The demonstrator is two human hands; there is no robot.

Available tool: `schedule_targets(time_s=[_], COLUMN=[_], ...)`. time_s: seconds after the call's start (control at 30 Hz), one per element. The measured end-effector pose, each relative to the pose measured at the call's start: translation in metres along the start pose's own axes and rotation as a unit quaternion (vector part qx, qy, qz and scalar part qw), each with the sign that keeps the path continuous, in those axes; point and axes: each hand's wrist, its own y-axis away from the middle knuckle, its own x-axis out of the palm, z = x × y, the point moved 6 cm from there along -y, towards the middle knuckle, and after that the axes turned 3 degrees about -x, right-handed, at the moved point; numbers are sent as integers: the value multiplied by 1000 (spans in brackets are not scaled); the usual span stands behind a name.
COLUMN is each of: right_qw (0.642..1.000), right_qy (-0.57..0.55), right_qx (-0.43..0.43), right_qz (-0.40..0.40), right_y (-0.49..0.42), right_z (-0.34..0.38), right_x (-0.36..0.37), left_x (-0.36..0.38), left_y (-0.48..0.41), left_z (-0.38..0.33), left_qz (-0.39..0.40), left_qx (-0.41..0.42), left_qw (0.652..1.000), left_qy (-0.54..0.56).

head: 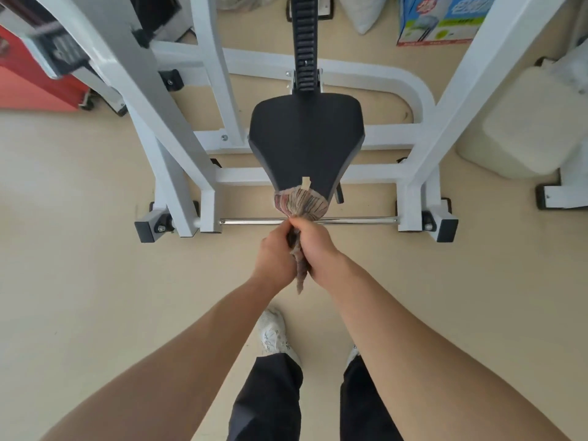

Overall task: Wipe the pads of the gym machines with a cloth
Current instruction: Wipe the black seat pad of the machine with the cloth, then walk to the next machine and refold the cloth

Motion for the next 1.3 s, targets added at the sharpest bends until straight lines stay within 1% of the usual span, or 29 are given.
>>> schedule_targets(time_s=[0.1, 0.17, 0.23, 0.27, 0.43, 0.57, 0.63, 0.73, 0.8, 0.9, 1.1, 1.3], right_qw=[996, 987, 977, 973, 952, 938, 933, 931, 929, 929, 933, 928], right_qy=[91, 156, 198, 214, 268, 274, 262, 227, 218, 215, 216, 181], right_qx=[-23, -44, -62, -69, -107, -142, -156, -177, -191, -203, -195, -205], right_qz=[9, -19, -44, -55, -99, -156, -189, -225, -230, -223, -213, -255], right_y=[49, 87, 125, 144, 240, 311, 341, 379, 398, 425, 485, 534], right_z=[14, 27, 42, 49, 94, 131, 147, 164, 170, 175, 175, 179], right_x=[-5, -17, -32, -40, -85, -140, -173, -224, -256, -309, -433, -562], left_x=[-28, -47, -60, -65, -70, -59, -49, -27, -10, 18, 95, 185], left_y=[33, 55, 75, 85, 142, 179, 198, 228, 245, 263, 304, 339], left_z=[-18, -36, -56, -68, -159, -246, -286, -339, -372, -414, -493, -586], left_qz=[72, 115, 150, 167, 224, 262, 281, 300, 308, 286, 294, 309], left_qx=[-11, -29, -36, -28, 71, 107, 110, 112, 121, 133, 152, 179], left_qw=[997, 993, 987, 985, 972, 959, 952, 940, 935, 940, 929, 910], left_qy=[8, 17, 35, 37, -7, -29, -47, -118, -126, -130, -165, -212])
